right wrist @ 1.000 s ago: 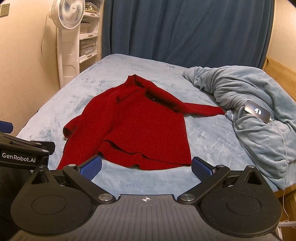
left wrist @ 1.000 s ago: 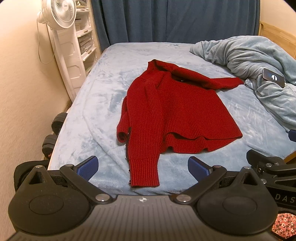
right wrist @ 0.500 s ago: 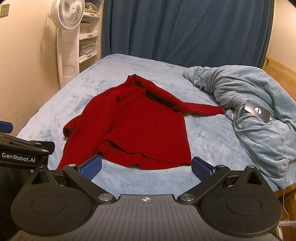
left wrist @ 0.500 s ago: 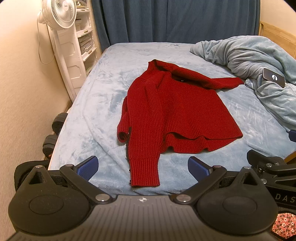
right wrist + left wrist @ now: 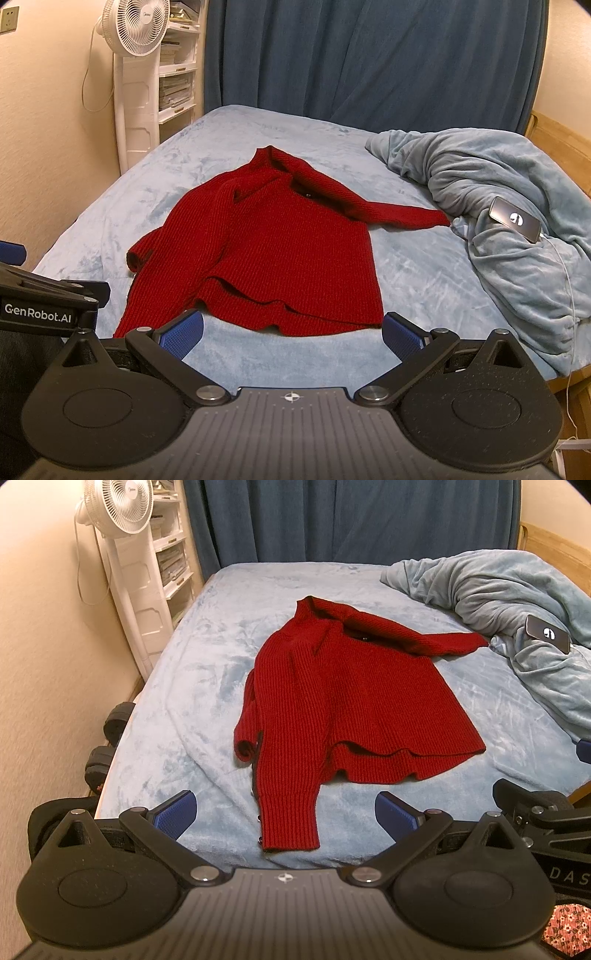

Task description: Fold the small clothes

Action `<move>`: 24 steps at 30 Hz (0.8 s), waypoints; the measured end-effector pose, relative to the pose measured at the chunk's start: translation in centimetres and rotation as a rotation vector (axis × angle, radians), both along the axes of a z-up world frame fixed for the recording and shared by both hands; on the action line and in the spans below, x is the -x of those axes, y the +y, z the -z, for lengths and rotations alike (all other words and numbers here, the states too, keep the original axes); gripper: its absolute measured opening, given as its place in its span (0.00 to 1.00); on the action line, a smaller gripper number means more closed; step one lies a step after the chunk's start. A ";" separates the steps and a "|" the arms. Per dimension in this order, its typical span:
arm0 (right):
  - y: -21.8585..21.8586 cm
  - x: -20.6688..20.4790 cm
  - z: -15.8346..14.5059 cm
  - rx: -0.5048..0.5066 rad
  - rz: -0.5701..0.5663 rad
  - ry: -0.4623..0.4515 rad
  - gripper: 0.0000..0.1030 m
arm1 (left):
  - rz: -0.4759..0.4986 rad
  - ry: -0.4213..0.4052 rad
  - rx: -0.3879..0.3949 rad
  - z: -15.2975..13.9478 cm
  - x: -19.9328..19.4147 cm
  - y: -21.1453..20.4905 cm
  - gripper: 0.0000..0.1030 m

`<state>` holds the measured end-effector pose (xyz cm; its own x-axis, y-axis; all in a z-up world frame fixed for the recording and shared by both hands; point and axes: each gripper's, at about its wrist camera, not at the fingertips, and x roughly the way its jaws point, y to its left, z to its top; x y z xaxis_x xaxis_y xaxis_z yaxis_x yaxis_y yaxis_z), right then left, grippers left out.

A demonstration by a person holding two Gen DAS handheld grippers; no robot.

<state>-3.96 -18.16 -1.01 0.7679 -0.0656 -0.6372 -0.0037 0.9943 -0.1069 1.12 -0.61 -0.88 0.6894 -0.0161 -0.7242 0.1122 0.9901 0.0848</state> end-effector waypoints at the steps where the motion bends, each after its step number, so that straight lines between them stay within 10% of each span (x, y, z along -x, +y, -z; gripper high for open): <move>1: 0.1 0.0 -0.1 0.000 0.001 0.000 0.99 | 0.000 0.000 0.000 0.0 0.0 0.0 1.00; 24: -3.2 -3.8 1.7 -0.072 0.090 0.068 0.99 | -0.067 0.080 0.064 2.5 -4.8 2.7 1.00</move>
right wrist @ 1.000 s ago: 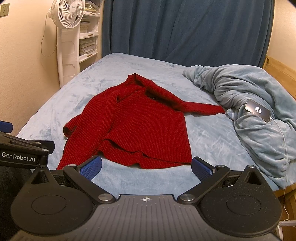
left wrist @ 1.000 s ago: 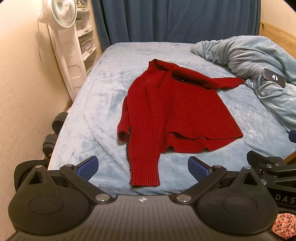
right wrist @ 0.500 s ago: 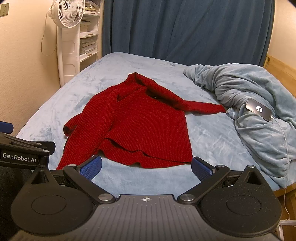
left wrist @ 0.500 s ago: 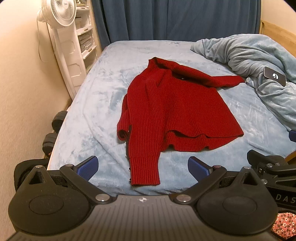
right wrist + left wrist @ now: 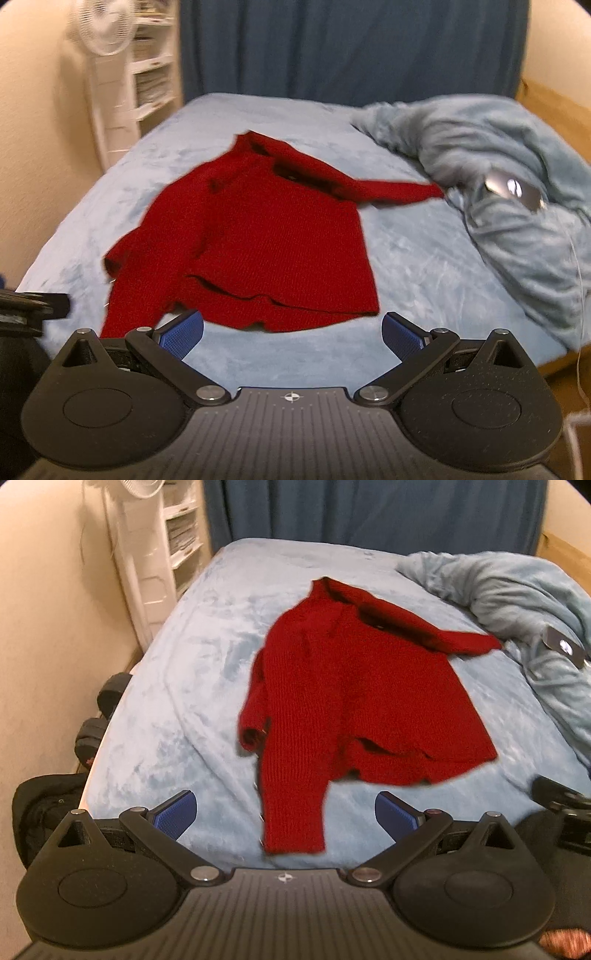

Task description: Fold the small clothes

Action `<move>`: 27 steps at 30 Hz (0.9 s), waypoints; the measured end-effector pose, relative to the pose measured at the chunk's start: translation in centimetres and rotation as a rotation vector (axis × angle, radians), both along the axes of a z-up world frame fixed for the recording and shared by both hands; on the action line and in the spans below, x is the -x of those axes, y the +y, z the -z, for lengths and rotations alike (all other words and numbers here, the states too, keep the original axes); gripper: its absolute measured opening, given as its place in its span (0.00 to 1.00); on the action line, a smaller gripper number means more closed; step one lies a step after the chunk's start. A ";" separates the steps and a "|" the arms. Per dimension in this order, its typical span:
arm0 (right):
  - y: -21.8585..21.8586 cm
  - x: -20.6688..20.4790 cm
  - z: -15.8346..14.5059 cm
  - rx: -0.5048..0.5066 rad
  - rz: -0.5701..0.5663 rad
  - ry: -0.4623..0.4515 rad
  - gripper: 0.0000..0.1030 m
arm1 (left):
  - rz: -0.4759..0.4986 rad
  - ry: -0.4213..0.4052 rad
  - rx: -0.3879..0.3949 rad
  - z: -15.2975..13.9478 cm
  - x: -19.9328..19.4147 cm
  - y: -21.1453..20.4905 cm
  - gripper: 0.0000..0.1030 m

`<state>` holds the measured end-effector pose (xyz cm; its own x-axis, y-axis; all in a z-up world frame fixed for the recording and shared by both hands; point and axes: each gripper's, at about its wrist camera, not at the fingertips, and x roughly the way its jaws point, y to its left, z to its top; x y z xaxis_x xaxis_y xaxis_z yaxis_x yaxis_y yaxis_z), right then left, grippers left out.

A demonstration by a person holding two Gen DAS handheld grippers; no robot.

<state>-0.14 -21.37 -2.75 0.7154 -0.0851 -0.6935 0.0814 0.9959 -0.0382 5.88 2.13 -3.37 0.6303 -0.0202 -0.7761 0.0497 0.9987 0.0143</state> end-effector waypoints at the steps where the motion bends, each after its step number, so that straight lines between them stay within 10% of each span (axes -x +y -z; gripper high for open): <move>1: -0.6 -0.7 0.3 -0.007 0.017 0.007 0.99 | -0.019 0.007 -0.006 0.4 -1.2 0.5 1.00; 14: -7.0 -16.0 9.8 -0.064 0.118 0.116 0.99 | 0.060 0.383 0.146 12.6 -18.1 0.4 0.99; 17: -7.7 -19.1 11.5 -0.081 0.124 0.145 0.99 | 0.070 0.440 0.090 14.6 -18.7 -0.1 0.62; 18: -7.9 -19.8 11.8 -0.080 0.126 0.151 0.99 | 0.101 0.430 0.086 13.9 -18.4 -0.3 0.30; 22: -8.9 -21.2 12.0 -0.094 0.137 0.130 0.99 | 0.159 0.355 0.006 6.9 -17.8 0.9 0.22; 27: -10.6 -22.0 12.0 -0.094 0.193 0.077 0.99 | 0.021 0.062 -0.310 -2.5 -25.4 7.9 0.22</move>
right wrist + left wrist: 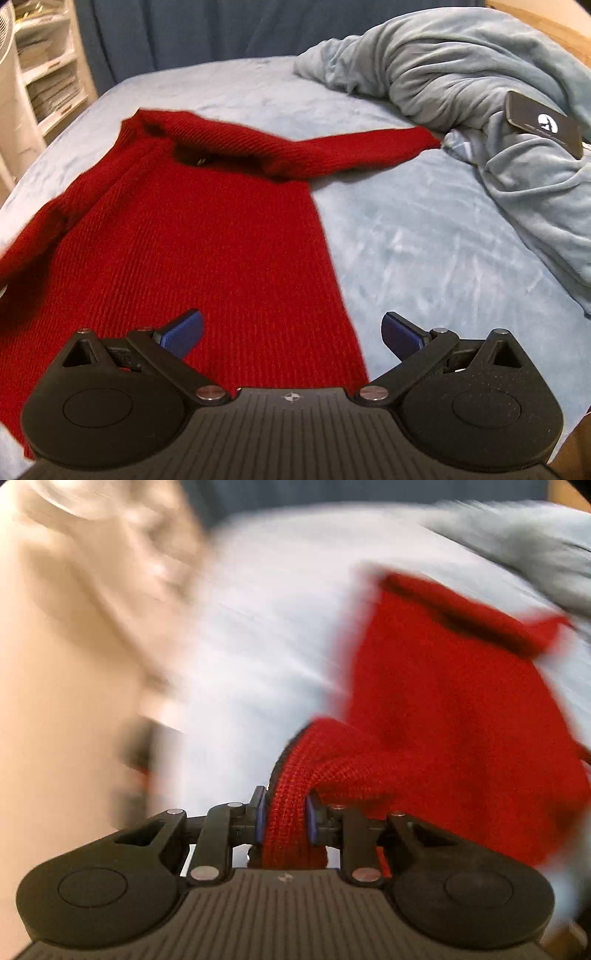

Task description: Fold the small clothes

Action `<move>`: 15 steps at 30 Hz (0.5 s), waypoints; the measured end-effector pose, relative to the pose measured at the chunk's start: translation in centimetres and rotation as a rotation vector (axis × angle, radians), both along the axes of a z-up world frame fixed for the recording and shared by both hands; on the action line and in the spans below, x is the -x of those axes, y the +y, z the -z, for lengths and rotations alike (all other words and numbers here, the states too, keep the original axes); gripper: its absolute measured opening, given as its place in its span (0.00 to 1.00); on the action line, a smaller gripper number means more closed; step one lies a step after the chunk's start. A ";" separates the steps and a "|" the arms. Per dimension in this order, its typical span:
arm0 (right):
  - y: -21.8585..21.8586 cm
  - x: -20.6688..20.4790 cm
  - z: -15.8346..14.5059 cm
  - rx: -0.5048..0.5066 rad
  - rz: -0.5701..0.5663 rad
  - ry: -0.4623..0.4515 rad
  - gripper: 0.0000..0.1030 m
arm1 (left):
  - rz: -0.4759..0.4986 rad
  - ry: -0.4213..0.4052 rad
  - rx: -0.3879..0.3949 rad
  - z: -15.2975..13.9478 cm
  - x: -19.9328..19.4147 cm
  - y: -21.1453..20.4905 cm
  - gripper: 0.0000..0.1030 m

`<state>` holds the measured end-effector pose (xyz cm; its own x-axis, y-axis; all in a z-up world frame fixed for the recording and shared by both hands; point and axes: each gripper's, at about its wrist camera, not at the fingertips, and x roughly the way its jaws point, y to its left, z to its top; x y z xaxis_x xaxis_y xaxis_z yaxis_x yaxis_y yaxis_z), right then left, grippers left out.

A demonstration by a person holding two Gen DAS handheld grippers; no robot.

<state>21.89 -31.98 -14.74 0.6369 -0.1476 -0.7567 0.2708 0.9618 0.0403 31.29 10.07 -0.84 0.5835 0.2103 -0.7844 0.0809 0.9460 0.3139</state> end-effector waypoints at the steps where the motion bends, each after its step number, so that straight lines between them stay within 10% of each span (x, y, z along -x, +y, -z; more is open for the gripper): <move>1: 0.0 0.0 0.0 0.000 0.000 0.000 0.99 | -0.064 -0.069 -0.082 -0.7 -3.0 1.9 0.22; 3: -0.5 -0.3 0.2 -0.001 0.021 0.010 0.99 | -0.197 -0.173 -0.208 -0.9 -7.9 4.8 0.22; 5: -1.2 -0.3 0.4 -0.033 0.046 0.035 0.99 | -0.324 -0.198 -0.298 -0.4 -11.4 6.5 0.43; 7: -1.4 0.0 0.4 -0.041 0.047 0.043 0.99 | -0.336 -0.194 -0.167 0.0 -11.4 6.7 0.93; 8: -1.5 0.3 0.4 -0.042 0.046 0.045 0.99 | -0.319 -0.209 -0.114 0.4 -10.5 6.4 1.00; 15: -1.5 4.3 1.1 -0.027 -0.011 0.099 0.99 | -0.079 -0.046 0.109 7.3 3.0 0.7 1.00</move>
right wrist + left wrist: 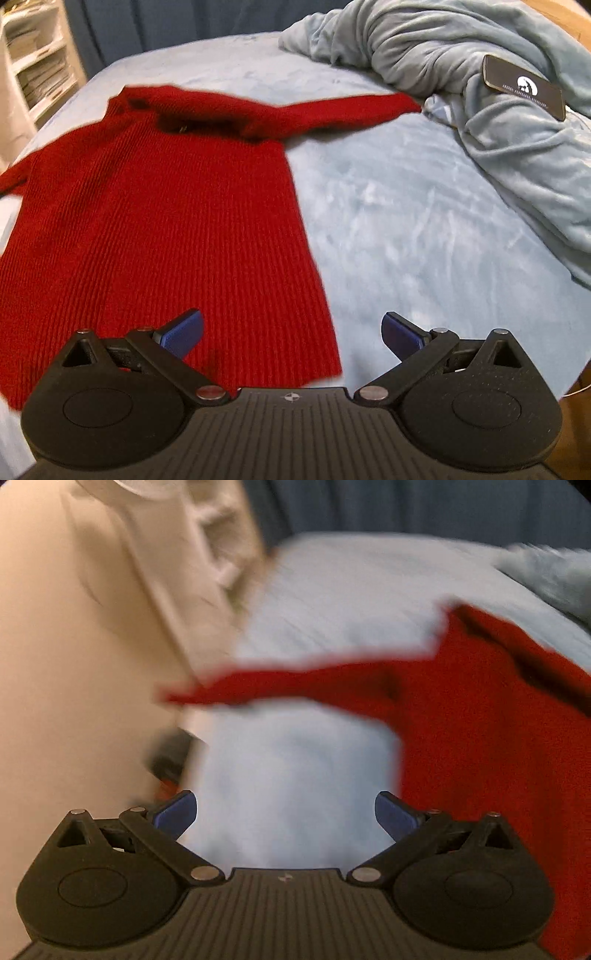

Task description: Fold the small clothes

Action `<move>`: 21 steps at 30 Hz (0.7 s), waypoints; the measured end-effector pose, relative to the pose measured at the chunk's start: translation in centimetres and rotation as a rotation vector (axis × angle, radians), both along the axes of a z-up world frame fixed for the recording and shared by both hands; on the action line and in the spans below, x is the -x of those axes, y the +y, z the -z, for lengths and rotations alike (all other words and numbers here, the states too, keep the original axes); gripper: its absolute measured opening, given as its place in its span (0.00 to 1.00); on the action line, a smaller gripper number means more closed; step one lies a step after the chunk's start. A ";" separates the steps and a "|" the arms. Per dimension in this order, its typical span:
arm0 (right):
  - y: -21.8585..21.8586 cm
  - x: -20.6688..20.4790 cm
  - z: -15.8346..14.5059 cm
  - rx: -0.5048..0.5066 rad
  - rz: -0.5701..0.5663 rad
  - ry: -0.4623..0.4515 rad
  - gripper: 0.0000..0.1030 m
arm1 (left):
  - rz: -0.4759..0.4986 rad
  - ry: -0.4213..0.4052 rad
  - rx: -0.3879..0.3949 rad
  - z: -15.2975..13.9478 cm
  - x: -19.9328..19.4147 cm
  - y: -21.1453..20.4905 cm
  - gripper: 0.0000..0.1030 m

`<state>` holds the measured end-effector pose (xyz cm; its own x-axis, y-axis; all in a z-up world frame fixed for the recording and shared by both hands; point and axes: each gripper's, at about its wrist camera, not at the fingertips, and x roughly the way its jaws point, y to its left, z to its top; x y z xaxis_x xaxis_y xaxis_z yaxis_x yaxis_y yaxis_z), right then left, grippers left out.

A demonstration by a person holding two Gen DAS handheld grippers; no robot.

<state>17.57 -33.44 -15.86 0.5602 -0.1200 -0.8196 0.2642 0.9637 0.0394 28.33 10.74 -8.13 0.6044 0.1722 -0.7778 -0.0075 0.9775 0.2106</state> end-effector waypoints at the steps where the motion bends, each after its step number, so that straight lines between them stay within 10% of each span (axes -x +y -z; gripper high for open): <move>1: 0.3 0.7 0.4 0.001 -0.019 0.014 0.99 | 0.020 0.013 0.025 1.1 2.1 -0.6 1.00; 12: 1.6 -0.4 5.8 0.099 -0.079 0.136 0.99 | 0.267 0.146 0.015 10.7 12.1 -9.0 1.00; 21: -4.0 -1.8 5.1 0.088 0.188 0.053 0.98 | 0.083 0.136 -0.041 11.7 8.6 -8.4 1.00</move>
<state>19.39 -37.42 -20.99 0.4778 -0.2908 -0.8290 0.4387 0.8965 -0.0617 19.78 2.35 -19.83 0.5071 0.1594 -0.8470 0.1046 0.9641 0.2441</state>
